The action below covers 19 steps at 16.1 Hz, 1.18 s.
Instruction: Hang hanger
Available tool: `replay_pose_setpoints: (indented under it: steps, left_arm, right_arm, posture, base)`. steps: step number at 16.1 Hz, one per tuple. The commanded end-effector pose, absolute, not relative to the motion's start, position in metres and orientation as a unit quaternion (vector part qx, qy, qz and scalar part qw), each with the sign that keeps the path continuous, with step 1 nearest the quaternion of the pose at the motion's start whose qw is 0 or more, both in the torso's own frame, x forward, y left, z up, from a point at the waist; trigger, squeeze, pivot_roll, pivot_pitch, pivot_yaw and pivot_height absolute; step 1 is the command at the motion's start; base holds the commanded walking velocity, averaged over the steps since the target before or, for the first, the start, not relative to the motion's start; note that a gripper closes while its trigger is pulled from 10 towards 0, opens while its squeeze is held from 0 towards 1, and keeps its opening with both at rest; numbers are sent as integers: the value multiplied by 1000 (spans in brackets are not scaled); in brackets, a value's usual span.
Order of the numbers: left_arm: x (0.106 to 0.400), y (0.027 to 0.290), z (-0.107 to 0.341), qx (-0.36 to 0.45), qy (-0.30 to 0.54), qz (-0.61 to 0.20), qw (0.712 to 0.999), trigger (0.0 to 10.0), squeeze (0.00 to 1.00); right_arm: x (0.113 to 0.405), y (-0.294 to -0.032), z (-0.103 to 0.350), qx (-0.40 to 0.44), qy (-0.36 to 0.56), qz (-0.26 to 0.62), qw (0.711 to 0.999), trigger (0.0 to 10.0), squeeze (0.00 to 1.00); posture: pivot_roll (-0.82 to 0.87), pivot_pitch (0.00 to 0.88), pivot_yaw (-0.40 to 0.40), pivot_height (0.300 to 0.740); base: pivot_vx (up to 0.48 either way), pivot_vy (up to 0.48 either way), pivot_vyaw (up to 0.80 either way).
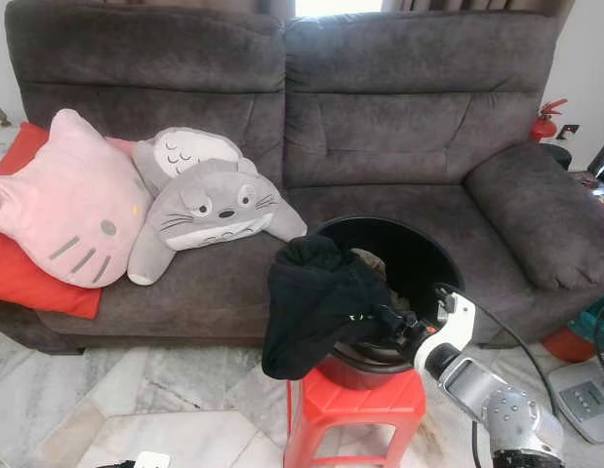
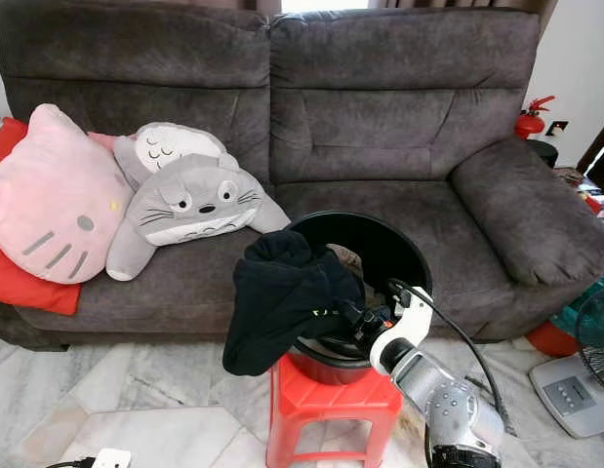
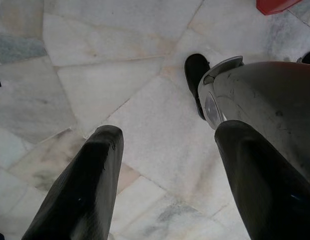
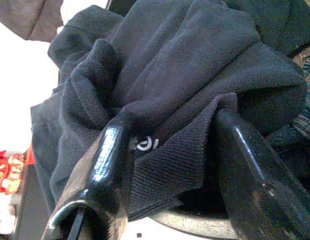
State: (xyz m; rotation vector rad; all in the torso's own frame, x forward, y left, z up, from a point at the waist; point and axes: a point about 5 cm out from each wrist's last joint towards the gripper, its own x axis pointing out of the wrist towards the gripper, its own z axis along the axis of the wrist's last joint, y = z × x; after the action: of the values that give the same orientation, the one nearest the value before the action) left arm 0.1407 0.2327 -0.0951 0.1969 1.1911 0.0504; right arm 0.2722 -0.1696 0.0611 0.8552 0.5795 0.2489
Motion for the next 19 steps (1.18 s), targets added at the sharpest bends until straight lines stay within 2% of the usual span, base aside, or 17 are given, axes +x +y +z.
replay_pose_setpoints:
  steps: [1,2,9,14,19]
  left_arm:
    - [136,231,-97,93,564,20,820,10000,0]
    - [137,230,-97,93,564,20,820,10000,0]
    - [143,210,-99,87,559,9,825,10000,0]
    - [142,234,-94,94,558,18,824,10000,0]
    - [145,224,-96,90,556,13,826,10000,0]
  right_arm:
    - [273,-169,61,410,282,122,859,3686,0]
    - [275,-167,62,411,279,127,858,0,0]
    - [281,-163,66,404,277,143,860,0,0]
    - [281,-163,66,406,274,144,860,0,0]
    - [282,-162,67,405,273,149,860,0,0]
  posture:
    - [-156,0,-39,740]
    - [-154,0,-39,740]
    - [-152,0,-34,740]
    - [-153,0,-32,740]
    - [-151,0,-33,740]
  base:
    - [0,0,0]
    - [0,0,0]
    - [0,0,0]
    - [0,0,0]
    - [0,0,0]
